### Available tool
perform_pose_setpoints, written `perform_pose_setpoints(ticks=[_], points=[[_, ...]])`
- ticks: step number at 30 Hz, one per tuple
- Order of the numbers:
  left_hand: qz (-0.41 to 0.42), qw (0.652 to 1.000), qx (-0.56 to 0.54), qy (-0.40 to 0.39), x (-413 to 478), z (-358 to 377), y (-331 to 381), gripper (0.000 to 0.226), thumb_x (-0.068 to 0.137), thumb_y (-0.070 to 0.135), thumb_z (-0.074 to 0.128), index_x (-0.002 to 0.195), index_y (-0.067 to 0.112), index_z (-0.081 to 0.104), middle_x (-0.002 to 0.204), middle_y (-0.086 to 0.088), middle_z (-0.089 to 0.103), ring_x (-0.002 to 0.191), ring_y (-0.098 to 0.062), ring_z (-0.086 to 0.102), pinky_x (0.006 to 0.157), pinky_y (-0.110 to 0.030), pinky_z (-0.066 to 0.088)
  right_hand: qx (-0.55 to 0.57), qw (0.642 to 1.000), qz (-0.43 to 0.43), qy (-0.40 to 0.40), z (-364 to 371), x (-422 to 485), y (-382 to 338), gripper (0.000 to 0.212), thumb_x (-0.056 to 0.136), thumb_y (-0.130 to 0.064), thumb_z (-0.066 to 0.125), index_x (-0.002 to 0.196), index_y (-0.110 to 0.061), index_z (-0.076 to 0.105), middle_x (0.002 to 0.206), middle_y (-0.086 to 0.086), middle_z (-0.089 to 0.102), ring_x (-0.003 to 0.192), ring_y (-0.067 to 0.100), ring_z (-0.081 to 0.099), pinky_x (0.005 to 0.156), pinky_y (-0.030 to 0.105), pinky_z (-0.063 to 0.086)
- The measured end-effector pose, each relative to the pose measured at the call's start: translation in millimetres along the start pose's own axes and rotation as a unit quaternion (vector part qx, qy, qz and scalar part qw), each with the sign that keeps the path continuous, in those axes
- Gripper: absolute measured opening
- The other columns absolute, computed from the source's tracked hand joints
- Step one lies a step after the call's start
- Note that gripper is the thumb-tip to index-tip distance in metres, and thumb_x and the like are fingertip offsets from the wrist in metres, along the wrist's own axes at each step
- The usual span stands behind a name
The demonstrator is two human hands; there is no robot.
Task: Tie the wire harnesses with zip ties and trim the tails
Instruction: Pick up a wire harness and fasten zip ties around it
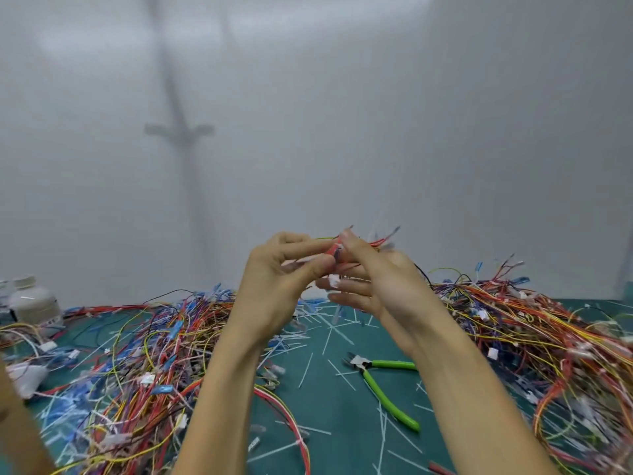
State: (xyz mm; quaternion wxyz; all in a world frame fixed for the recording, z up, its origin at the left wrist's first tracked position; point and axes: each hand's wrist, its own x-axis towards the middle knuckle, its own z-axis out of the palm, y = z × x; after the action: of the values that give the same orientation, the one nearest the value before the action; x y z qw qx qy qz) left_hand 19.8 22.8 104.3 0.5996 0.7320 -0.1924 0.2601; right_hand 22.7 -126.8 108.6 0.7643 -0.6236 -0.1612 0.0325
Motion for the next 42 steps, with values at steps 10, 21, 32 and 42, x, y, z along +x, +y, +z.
perform_pose_setpoints(ticks=[10,21,32,42], points=[[-0.004,0.985,0.009,-0.172,-6.7,-3.1,18.7,0.034,0.094,0.011,0.063,0.118,0.034,0.071,0.111,0.005,0.072,0.109,-0.011,0.066,0.091,-0.022,0.051,0.105,0.989,-0.062,0.078,-17.1,-3.0,-9.6,0.013,0.09,-0.007,0.063,0.086,-0.008,0.075,0.079,0.008,0.076,0.074,0.021,0.075,0.063,0.03,0.061],[-0.249,0.86,0.404,-0.187,-10.9,-49.6,-10.9,0.003,0.084,0.02,0.075,0.088,0.02,0.075,0.08,0.001,0.076,0.075,-0.012,0.072,0.075,-0.028,0.057,0.089,0.958,-0.216,0.168,-55.2,-8.9,-31.1,0.018,0.097,-0.009,0.057,0.091,-0.016,0.072,0.083,0.001,0.076,0.064,0.012,0.065,0.062,0.026,0.056],[-0.32,0.855,0.407,-0.036,-13.9,-72.6,-42.9,0.025,0.095,0.022,0.063,0.074,0.014,0.073,0.063,-0.001,0.073,0.057,-0.014,0.071,0.061,-0.028,0.055,0.12,0.924,-0.289,0.22,-67.1,-1.1,-28.3,0.016,0.102,-0.009,0.049,0.099,-0.012,0.065,0.07,-0.006,0.063,0.053,0.006,0.04,0.055,0.019,0.037],[-0.129,0.904,0.386,0.133,-10.0,-62.3,7.2,0.044,0.097,0.056,0.044,0.071,0.031,0.071,0.059,0.023,0.068,0.042,-0.001,0.048,0.062,-0.03,0.043,0.055,0.965,-0.218,0.133,-50.2,1.1,-17.2,0.017,0.099,-0.009,0.053,0.095,-0.017,0.067,0.068,-0.004,0.064,0.05,0.008,0.043,0.052,0.02,0.04]])
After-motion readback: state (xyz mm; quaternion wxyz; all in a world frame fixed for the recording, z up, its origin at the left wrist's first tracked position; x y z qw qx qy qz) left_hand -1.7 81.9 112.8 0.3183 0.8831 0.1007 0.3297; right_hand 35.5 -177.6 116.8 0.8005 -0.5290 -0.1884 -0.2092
